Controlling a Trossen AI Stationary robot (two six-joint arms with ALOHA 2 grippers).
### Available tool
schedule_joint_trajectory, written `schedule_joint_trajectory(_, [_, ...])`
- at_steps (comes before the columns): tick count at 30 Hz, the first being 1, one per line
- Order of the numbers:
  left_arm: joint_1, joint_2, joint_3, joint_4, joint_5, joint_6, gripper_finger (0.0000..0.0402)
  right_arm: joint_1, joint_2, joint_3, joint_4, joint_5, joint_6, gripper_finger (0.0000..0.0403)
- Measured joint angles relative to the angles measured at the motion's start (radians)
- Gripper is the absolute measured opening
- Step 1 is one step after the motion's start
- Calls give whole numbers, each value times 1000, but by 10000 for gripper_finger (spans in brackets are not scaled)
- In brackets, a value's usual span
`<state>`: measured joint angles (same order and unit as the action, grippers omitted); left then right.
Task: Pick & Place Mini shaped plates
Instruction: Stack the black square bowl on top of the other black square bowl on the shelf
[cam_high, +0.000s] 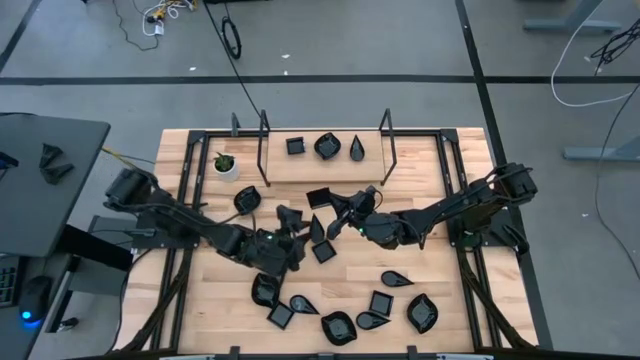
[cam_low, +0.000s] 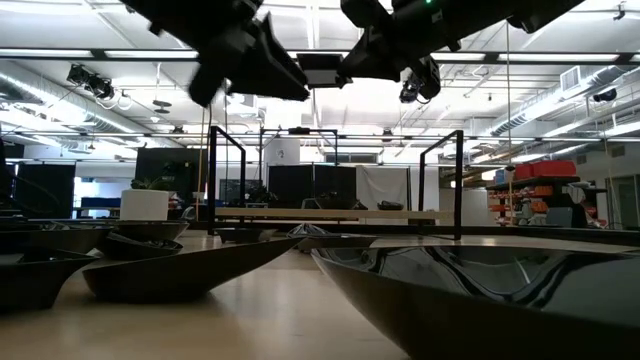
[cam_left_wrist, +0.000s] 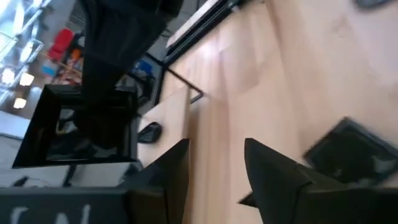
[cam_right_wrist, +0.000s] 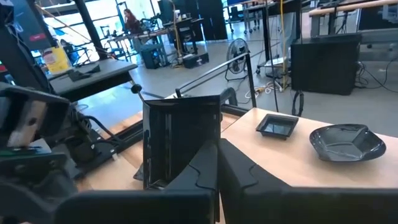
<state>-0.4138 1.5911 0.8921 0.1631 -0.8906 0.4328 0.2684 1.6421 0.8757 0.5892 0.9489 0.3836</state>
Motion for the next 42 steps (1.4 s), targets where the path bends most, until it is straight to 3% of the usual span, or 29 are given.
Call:
schedule_joint_trajectory(8, [15,27,0,199,-23,209,133,0,0,0,1,-2,16,5])
schedule_joint_trajectory(13, [44,27,0,225,-8,310,129,0,0,0,2,-6,23,5])
schedule_joint_trajectory(25, [110,27,0,223,-37,313,111,0,0,0,9,-24,23,5])
schedule_joint_trajectory(37, [110,25,0,224,-45,311,26,-1,1,0,9,-40,23,7])
schedule_joint_trajectory(42, [109,25,0,225,-46,311,7,-1,1,0,6,-41,23,7])
